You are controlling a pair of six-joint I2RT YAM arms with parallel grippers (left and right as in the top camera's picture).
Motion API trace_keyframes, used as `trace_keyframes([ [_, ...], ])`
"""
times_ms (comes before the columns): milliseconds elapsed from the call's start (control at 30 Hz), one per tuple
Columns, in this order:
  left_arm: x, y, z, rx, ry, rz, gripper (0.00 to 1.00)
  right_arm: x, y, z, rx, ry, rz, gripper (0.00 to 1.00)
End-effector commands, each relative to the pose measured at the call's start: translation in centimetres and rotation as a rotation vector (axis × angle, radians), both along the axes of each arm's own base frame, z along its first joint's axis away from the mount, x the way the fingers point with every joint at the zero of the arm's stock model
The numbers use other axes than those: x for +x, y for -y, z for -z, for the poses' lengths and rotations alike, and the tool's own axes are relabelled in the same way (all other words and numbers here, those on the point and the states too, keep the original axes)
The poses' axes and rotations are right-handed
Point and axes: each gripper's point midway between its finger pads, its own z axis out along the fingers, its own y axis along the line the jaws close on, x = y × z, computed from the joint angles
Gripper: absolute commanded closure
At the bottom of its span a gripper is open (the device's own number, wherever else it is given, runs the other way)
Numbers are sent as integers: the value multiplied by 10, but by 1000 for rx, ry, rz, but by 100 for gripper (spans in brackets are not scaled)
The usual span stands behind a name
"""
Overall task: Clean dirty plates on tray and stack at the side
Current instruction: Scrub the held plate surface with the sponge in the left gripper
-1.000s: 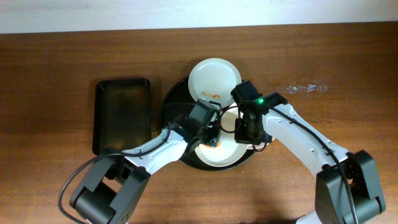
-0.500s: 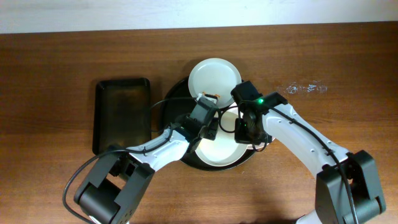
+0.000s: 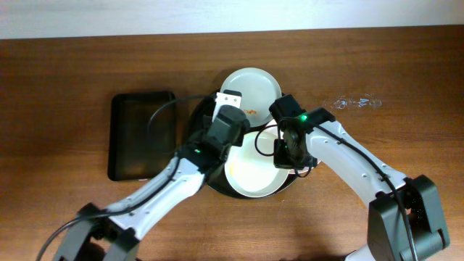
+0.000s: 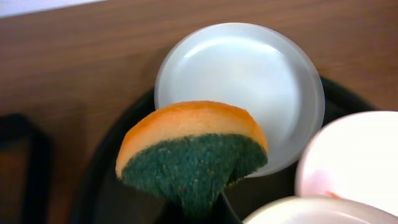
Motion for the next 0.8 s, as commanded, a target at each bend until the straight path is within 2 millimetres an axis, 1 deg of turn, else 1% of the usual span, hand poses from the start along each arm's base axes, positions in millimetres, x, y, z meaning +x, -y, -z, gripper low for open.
trace_keyframes([
  [0, -18, 17, 0, -132, -114, 130, 100, -1, 0, 0, -10, 0, -15, 96],
  [67, -36, 13, 30, -103, -238, 108, 100, -1, 0, 0, -10, 1, -15, 96],
  [100, -42, 14, 41, -78, -274, 115, 100, 0, 0, 0, -9, 1, -15, 96],
  [133, -51, 19, 55, -48, -315, 131, 100, 0, 0, 0, -9, 2, -15, 96],
  [167, -59, 24, 63, -33, -343, 150, 100, 0, 0, 0, -9, 2, -15, 96],
  [233, -75, 35, 72, -24, -392, 200, 100, -1, 0, 0, -10, 0, -15, 96],
  [267, -80, 37, 75, -19, -409, 212, 100, -1, 0, 0, -10, 0, -15, 96],
  [367, -97, 31, 89, 12, -478, 220, 100, -1, 0, 0, -10, 0, -15, 96],
  [467, -109, 31, 105, -9, -520, 239, 100, 1, -1, 0, -8, 5, -15, 96],
  [533, -109, 31, 116, -29, -515, 229, 100, 1, -1, 0, -7, 7, -15, 96],
  [600, -107, 33, 122, -41, -495, 232, 100, 1, -1, 0, -7, 6, -15, 96],
  [700, -91, 34, 122, -37, -428, 205, 100, 1, -1, 0, -7, 6, -15, 96],
  [767, -80, 30, 118, -20, -377, 171, 100, 1, -1, 0, -7, 6, -15, 96],
])
